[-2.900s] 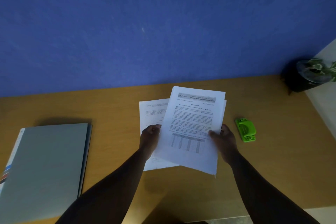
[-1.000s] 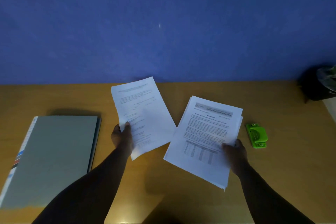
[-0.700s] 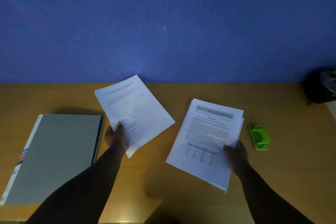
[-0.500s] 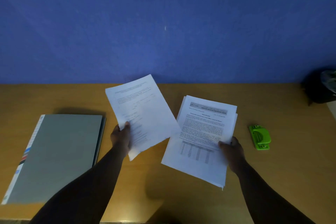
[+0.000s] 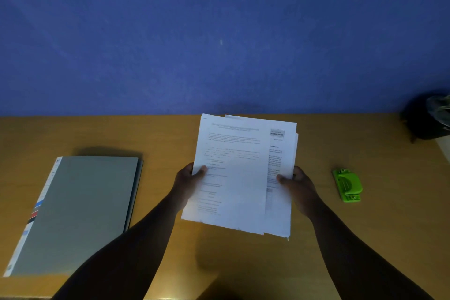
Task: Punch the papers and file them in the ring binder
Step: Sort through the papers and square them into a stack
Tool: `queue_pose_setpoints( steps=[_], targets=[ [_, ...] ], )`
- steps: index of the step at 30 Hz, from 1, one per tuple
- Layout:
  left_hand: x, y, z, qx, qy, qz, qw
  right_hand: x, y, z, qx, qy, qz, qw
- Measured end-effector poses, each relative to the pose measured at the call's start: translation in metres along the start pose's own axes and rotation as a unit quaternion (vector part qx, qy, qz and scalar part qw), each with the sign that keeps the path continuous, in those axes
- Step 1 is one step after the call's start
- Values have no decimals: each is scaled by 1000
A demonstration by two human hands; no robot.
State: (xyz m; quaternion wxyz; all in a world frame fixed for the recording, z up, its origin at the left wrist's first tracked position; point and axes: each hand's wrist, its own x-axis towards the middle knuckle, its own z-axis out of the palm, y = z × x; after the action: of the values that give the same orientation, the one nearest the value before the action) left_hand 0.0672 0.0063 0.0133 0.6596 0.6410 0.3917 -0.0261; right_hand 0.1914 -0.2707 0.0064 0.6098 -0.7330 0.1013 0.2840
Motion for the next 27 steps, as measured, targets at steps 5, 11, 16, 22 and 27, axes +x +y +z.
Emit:
queue_pose_setpoints(
  steps=[5, 11, 16, 22, 27],
  targets=[
    [0, 3, 7, 6, -33, 15, 999, 2, 1, 2, 14, -19, 8, 1000],
    [2, 10, 14, 4, -85, 22, 996, -1, -3, 5, -3, -51, 24, 998],
    [3, 16, 19, 1, -93, 22, 995, -2, -7, 9, 0, -48, 59, 997],
    [-2, 18, 27, 5, -58, 36, 998, -11, -11, 12, 61, -33, 66, 995],
    [-8, 21, 30, -3, -53, 53, 997, -18, -20, 17, 10, -75, 14, 997]
  ],
)
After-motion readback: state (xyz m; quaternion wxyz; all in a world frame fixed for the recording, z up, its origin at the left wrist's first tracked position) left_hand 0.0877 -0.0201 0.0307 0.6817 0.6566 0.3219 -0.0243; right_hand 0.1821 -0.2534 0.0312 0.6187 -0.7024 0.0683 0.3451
